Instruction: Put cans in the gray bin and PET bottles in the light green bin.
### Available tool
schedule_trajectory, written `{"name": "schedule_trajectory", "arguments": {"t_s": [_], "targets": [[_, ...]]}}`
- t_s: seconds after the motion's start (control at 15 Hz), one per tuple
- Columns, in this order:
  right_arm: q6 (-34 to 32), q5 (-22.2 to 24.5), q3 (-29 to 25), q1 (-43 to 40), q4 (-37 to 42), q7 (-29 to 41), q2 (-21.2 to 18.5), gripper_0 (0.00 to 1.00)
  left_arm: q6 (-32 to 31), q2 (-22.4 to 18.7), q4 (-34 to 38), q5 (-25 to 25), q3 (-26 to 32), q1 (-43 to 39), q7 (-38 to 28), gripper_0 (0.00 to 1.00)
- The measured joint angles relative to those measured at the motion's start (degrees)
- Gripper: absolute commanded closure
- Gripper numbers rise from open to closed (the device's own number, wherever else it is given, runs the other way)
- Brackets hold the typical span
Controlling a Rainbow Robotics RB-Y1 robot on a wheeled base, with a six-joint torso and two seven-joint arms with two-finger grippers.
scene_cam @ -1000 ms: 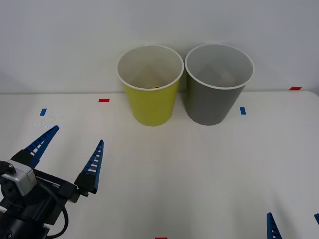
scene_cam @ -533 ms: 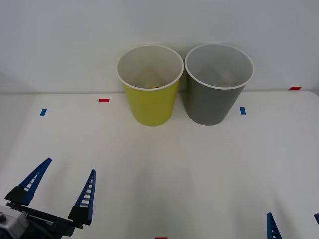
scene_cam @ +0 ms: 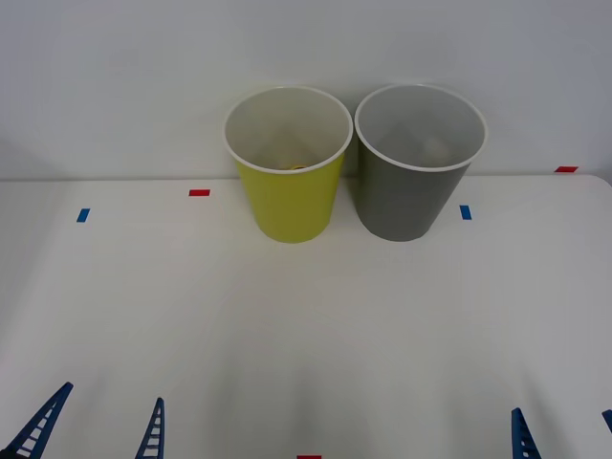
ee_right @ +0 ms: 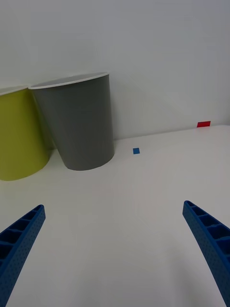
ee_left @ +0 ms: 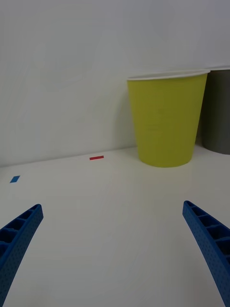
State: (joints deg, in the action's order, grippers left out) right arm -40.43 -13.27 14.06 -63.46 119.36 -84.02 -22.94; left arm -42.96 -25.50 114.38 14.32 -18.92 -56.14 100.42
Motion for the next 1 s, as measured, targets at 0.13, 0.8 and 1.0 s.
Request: {"name": "schedule_trajectory", "arguments": {"t_s": [0.13, 0.8, 1.0], "targets": [[0.0, 0.0, 0.0, 0.0, 0.0, 0.0, 0.0, 0.0, -1.4, 1.1, -0.7, 0.1, 0.0, -2.0, 1.1, 0.0], [0.0, 0.0, 0.0, 0.0, 0.0, 0.0, 0.0, 0.0, -2.8, 1.2, -0.7, 0.5, -0.6, -4.8, 1.1, 0.0], [0.0, 0.0, 0.0, 0.0, 0.0, 0.0, 0.0, 0.0, -2.8, 1.2, -0.7, 0.5, -0.6, -4.8, 1.1, 0.0]]}}
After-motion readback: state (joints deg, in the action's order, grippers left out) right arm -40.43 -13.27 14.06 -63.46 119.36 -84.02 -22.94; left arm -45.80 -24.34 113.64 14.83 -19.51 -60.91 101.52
